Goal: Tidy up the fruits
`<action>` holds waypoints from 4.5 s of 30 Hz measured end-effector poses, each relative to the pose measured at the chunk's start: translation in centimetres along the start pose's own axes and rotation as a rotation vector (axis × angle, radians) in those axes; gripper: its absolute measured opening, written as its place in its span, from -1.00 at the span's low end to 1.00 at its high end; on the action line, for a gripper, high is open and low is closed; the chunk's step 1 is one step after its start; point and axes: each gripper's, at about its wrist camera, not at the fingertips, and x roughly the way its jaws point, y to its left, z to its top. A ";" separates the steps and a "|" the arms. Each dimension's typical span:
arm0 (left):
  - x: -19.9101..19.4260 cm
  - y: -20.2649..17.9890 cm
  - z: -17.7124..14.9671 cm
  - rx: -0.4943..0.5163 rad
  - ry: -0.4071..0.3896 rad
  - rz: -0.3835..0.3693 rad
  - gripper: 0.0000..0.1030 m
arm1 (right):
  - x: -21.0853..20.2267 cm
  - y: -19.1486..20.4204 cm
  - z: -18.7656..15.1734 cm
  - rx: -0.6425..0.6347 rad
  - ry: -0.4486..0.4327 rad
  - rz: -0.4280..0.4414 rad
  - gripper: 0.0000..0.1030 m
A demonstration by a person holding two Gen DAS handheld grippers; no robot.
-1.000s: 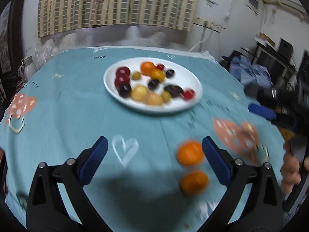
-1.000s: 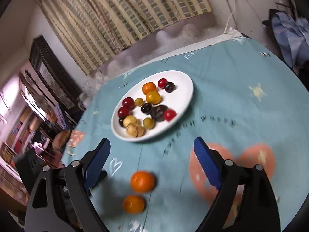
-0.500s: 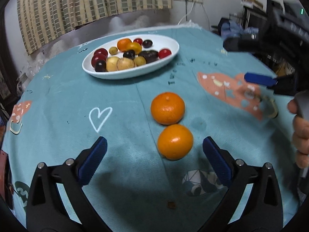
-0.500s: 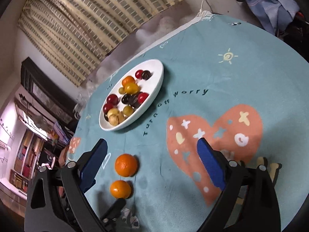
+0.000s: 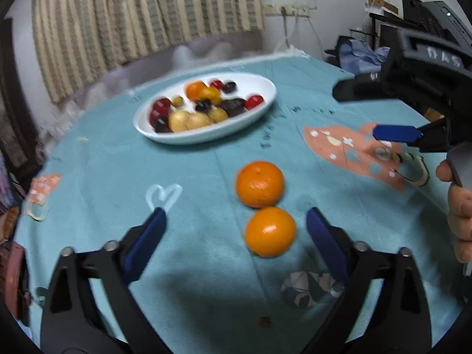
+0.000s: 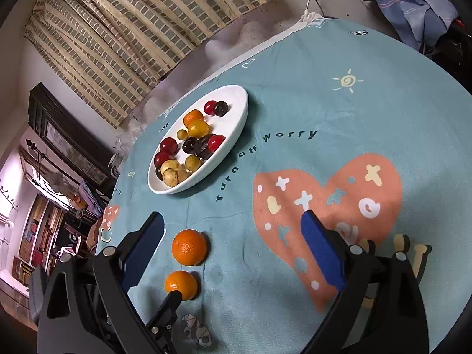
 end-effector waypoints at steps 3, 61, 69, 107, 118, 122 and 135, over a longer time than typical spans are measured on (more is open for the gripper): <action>0.9 -0.1 0.0 -0.009 0.039 -0.073 0.16 | 0.0 0.0 0.0 0.003 -0.001 -0.001 0.82; 0.6 8.3 -3.3 -0.283 0.117 -0.033 -0.25 | 6.7 6.7 -5.3 -0.495 0.170 -0.063 -0.16; 0.4 8.3 -3.2 -0.301 0.087 -0.093 -0.25 | 6.5 6.5 -5.1 -0.477 0.170 -0.053 -0.16; 14.2 12.0 14.1 -0.264 -0.006 -0.082 0.09 | 16.6 5.7 10.7 -0.350 0.022 -0.210 -0.13; 8.7 9.9 13.2 -0.210 -0.106 0.009 0.38 | 11.0 7.1 8.8 -0.375 -0.089 -0.176 0.25; 5.0 9.4 11.7 -0.218 -0.138 0.031 0.52 | 7.6 7.5 7.0 -0.364 -0.112 -0.145 0.25; -5.2 6.5 2.8 -0.248 -0.219 0.176 0.96 | 0.2 7.7 -3.0 -0.420 -0.204 -0.151 0.69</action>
